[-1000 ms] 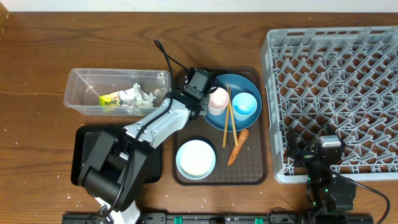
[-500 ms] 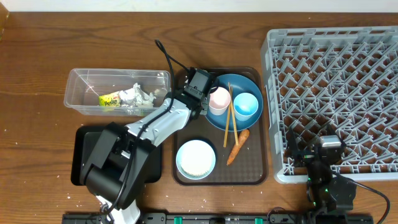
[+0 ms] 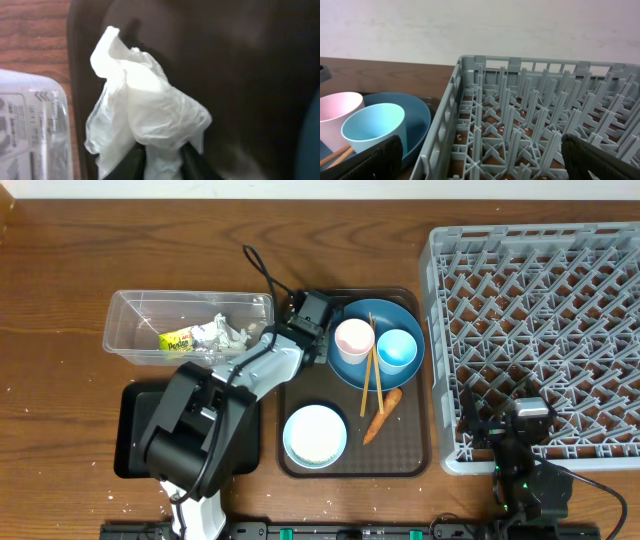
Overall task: Sort waste into correct bins and load items into the dishwasher rack
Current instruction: 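Carry the tissue left and drop it into the clear bin, then move the left gripper back over the brown tray beside the blue plate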
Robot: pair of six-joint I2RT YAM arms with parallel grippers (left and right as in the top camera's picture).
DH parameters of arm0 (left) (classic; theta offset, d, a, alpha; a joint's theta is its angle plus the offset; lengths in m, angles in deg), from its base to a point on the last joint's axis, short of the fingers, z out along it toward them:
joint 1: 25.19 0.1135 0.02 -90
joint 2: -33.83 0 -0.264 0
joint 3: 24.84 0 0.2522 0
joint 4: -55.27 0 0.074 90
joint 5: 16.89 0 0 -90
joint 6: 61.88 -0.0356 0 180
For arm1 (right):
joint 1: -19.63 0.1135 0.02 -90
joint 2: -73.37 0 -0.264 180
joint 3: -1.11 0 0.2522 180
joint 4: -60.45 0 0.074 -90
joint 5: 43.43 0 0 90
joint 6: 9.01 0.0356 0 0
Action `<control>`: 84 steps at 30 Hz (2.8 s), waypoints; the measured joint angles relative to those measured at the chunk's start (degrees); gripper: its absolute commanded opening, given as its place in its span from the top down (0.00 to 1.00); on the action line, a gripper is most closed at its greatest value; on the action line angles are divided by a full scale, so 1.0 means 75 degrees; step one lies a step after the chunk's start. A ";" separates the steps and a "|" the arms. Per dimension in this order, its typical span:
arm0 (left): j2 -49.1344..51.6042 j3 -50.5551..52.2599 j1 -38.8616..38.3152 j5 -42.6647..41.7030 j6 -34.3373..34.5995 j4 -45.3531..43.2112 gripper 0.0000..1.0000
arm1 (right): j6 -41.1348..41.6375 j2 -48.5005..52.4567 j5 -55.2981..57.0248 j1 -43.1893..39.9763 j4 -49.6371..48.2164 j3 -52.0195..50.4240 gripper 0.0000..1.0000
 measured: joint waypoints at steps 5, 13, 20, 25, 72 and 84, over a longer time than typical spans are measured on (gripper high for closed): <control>-0.0009 0.0000 0.0041 -0.0035 0.0015 0.0020 0.91 | 0.0000 0.0000 0.0000 0.0000 0.0000 0.0000 0.01; -0.1075 0.0003 0.0032 -0.0280 0.0003 0.0682 0.94 | 0.0000 0.0000 0.0000 0.0000 0.0000 0.0000 0.01; -0.2340 0.0003 0.0032 -0.0344 0.0003 0.1189 0.94 | 0.0000 0.0000 0.0000 0.0000 0.0000 0.0000 0.01; -0.2763 0.0003 0.0032 -0.0140 0.0041 0.1428 0.94 | 0.0000 0.0000 0.0000 0.0000 -0.0003 0.0000 0.01; -0.3765 0.0003 -0.0189 0.1070 0.1786 0.2200 0.66 | 0.0000 0.0000 0.0000 0.0000 0.0000 0.0000 0.01; -0.2559 0.0003 -0.0341 -0.0073 0.2154 0.1585 0.66 | 0.0000 0.0000 0.0000 0.0000 -0.0003 0.0000 0.01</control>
